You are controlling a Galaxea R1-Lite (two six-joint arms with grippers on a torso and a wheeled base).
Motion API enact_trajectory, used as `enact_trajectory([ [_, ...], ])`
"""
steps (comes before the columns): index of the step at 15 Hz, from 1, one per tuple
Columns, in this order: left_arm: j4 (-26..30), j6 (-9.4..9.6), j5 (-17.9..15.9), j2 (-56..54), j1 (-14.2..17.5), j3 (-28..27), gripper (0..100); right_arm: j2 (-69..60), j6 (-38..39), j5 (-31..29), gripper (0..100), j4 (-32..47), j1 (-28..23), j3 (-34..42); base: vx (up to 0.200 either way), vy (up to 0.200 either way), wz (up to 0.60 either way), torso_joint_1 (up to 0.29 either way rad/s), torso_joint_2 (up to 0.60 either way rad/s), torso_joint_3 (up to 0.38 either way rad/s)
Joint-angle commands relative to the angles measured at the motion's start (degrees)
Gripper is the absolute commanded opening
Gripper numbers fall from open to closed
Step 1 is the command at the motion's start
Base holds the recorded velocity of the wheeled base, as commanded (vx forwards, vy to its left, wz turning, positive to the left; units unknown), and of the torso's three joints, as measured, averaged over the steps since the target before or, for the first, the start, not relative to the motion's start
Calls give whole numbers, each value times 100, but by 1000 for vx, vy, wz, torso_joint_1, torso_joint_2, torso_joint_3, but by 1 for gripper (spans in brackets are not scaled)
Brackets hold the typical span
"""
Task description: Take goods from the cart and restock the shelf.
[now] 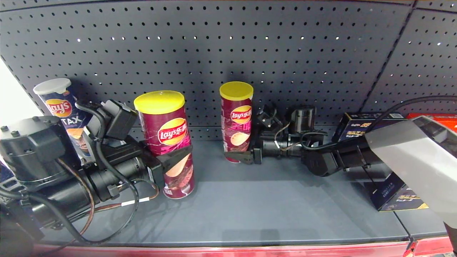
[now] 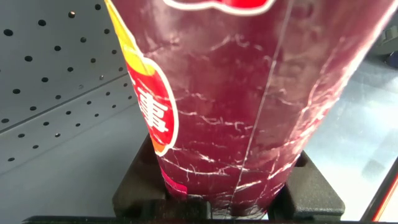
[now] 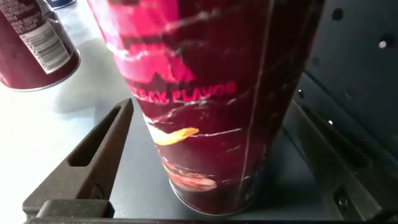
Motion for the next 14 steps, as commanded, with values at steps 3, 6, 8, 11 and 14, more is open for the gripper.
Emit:
enact_trajectory([
  [3, 0, -1, 1, 0, 0, 44, 0, -46, -1, 3, 100, -22, 32, 42, 0, 0, 0, 0, 0, 0],
  [6, 0, -1, 1, 0, -9, 70, 0, -37, -1, -542, 100, -31, 111, 59, 0, 0, 0, 0, 0, 0],
  [8, 0, -1, 1, -9, 0, 114, 0, -11, -1, -498, 0, -119, 173, 42, 0, 0, 0, 0, 0, 0],
  [11, 0, -1, 1, -53, 0, 149, 0, -29, -1, -480, 0, -137, 182, 86, 0, 0, 0, 0, 0, 0],
  [14, 0, -1, 1, -53, 0, 158, 0, -117, -1, -322, 0, -172, 182, 279, 0, 0, 0, 0, 0, 0],
])
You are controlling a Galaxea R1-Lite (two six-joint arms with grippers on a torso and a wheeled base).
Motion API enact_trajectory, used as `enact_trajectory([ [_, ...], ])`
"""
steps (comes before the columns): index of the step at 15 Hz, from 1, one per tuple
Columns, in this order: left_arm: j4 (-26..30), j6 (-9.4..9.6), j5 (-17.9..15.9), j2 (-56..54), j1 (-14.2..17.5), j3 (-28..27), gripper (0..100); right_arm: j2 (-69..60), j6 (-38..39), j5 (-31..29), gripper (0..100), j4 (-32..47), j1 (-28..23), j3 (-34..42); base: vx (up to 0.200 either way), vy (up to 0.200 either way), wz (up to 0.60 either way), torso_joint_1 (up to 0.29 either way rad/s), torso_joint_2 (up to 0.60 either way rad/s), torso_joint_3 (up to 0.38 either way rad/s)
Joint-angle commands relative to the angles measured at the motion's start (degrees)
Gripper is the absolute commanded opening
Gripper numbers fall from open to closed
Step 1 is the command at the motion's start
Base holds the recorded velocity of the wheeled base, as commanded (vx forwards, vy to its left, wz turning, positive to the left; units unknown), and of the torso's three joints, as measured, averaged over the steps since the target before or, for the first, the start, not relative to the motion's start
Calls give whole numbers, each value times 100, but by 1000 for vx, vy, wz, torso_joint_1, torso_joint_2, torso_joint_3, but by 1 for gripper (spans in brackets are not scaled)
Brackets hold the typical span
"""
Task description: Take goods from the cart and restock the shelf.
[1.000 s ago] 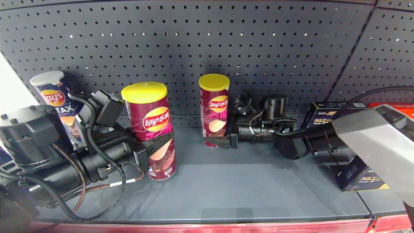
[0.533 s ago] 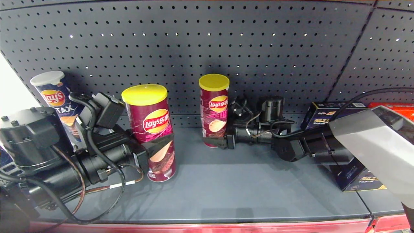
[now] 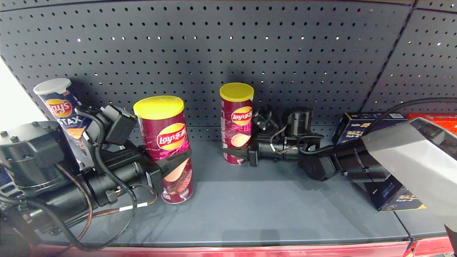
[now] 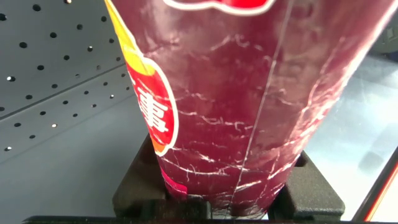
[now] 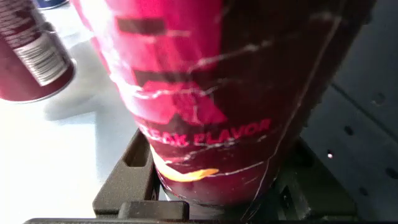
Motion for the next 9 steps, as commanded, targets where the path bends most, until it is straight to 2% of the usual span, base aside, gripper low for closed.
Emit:
enact_trajectory([
  [1, 0, 1, -2, -16, 0, 3, 0, -202, -1, 12, 0, -44, 9, 256, 0, 0, 0, 0, 0, 0],
  [5, 0, 1, -2, -68, 0, 12, 0, -755, 51, 12, 0, -492, 70, 1188, 0, 0, 0, 0, 0, 0],
  [9, -9, 1, 7, -77, 9, 3, 0, -1590, 368, 3, 0, -1240, 492, 2480, 0, 0, 0, 0, 0, 0],
])
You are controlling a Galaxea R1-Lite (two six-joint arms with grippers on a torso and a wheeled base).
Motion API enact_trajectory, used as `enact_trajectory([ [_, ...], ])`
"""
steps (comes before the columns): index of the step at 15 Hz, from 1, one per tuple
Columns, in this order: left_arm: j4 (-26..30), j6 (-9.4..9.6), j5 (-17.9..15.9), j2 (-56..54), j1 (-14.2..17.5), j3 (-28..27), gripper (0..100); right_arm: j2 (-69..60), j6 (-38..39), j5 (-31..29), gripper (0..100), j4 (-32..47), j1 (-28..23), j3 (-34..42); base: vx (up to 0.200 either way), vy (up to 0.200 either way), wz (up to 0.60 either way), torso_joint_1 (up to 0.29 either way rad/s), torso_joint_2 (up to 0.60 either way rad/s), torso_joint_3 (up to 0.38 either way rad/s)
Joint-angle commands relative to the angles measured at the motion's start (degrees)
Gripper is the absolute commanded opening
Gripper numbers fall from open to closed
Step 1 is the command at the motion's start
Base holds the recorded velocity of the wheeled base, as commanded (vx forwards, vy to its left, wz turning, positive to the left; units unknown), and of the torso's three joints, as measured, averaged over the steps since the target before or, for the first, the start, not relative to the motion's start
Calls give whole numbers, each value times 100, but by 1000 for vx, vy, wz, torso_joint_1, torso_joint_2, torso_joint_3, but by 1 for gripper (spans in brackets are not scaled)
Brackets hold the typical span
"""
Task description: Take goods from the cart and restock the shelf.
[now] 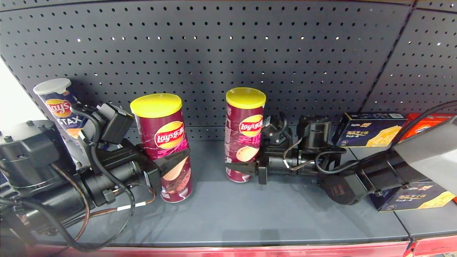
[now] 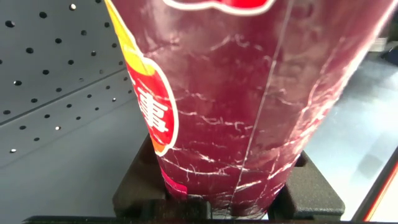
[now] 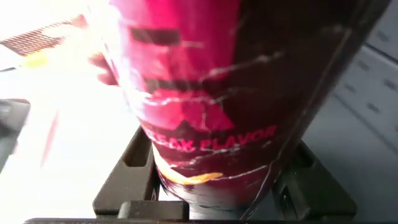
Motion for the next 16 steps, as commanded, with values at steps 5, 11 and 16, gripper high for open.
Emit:
enact_trajectory([
  [5, -3, -148, 1, -87, -2, 42, 0, -1122, 43, -48, 0, -868, 461, 1729, 0, 0, 0, 0, 0, 0],
  [11, -3, -148, 19, -87, -2, 51, 0, -1448, -98, -66, 0, -1140, 593, 2748, 0, 0, 0, 0, 0, 0],
  [16, -3, -148, 19, -87, 16, 60, 0, -1158, -335, -83, 0, -1140, 532, 2775, 0, 0, 0, 0, 0, 0],
])
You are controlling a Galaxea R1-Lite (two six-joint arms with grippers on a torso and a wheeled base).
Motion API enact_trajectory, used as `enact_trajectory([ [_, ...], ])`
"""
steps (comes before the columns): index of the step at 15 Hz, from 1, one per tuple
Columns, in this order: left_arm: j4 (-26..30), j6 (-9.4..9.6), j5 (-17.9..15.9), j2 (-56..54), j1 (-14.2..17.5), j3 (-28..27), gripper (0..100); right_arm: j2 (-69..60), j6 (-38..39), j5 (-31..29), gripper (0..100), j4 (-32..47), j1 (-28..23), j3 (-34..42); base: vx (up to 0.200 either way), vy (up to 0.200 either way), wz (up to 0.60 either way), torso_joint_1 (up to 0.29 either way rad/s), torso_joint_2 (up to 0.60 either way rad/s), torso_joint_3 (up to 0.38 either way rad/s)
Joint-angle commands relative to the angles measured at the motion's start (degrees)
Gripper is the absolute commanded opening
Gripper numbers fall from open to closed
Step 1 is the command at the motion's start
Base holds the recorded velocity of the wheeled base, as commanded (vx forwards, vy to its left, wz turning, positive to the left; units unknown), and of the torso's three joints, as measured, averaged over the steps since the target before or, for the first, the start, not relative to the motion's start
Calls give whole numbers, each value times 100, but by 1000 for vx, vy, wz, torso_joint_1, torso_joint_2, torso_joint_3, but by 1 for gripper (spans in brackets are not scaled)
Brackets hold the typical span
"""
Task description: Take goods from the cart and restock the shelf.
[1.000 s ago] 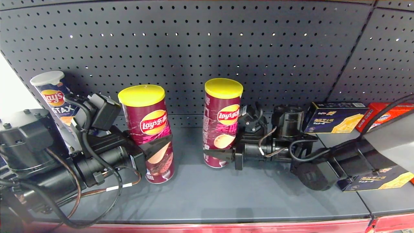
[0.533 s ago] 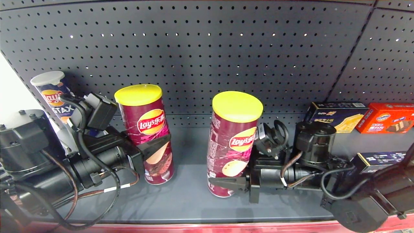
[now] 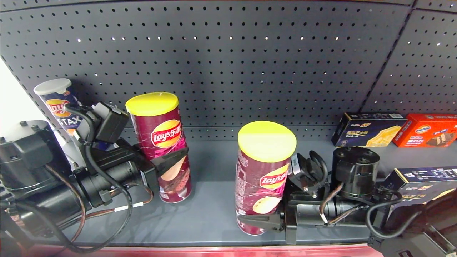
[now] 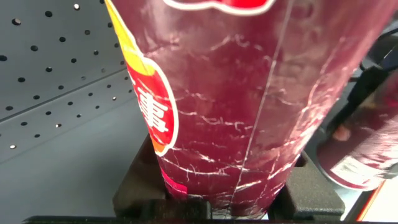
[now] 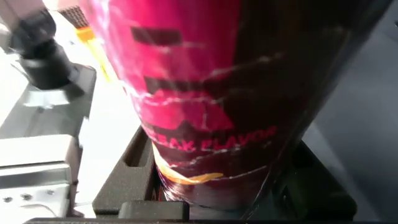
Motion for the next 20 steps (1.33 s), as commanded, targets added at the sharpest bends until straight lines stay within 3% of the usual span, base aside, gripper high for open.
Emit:
enact_trajectory([
  [1, -2, 0, -1, 3, 5, 14, 0, 207, -83, -35, 0, 0, -65, -25, 0, 0, 0, 0, 0, 0],
  [12, 7, 0, -10, 21, 75, -3, 0, 629, -127, -377, 0, -97, -65, -280, 0, 0, 0, 0, 0, 0],
  [13, -2, 0, -10, 21, 75, 6, 0, 611, -118, -386, 100, -123, -65, -271, 0, 0, 0, 0, 0, 0],
  [20, -2, 0, -10, 12, 66, -12, 0, -531, -92, -729, 100, -79, -74, 291, 0, 0, 0, 0, 0, 0],
])
